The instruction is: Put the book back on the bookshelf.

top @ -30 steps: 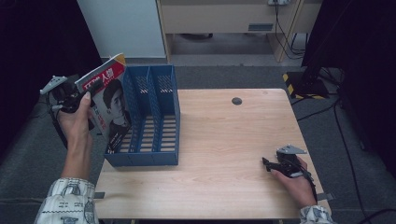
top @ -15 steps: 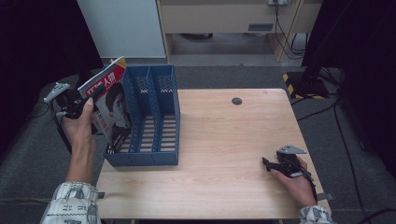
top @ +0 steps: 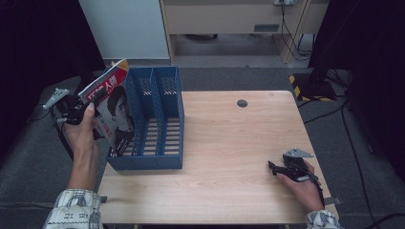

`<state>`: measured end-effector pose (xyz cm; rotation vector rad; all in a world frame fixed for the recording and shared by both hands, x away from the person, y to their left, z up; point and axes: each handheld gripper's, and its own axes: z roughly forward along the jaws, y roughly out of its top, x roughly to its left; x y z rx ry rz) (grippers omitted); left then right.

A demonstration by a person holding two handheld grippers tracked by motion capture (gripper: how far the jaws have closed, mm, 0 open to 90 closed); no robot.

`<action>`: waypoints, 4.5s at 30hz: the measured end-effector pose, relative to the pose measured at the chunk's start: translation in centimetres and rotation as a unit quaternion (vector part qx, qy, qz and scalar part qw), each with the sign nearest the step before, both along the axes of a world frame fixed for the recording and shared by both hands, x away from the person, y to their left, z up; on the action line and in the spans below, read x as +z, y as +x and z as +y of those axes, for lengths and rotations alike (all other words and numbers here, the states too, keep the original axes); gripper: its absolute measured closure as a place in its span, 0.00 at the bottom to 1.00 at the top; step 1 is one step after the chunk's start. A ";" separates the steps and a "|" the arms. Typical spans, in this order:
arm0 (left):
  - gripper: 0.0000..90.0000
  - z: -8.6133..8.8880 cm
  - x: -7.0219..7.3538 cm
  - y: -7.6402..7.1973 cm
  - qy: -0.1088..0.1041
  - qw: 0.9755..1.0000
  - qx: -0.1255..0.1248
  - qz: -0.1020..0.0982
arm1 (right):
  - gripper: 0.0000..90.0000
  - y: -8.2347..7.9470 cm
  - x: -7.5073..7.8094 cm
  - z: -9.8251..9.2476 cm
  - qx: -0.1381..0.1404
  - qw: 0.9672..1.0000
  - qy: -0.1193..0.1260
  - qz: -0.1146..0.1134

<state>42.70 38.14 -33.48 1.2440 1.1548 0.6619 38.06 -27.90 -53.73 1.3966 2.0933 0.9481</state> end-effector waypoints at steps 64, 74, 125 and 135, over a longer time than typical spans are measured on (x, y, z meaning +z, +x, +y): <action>0.93 2.0 -3.9 -1.0 0.013 0.996 0.054 0.065 | 0.33 0.0 0.0 0.0 0.000 1.000 -0.001 -0.001; 0.92 2.0 -3.8 -0.9 0.024 0.995 0.055 0.079 | 0.33 0.0 0.0 0.0 0.000 1.000 -0.001 0.000; 0.96 1.2 1.5 2.0 0.155 0.967 0.036 0.201 | 0.33 0.0 0.0 0.0 0.003 1.000 0.000 -0.001; 0.96 1.4 2.3 1.0 0.144 0.975 0.039 0.164 | 0.33 0.0 0.0 0.0 0.003 1.000 -0.001 -0.001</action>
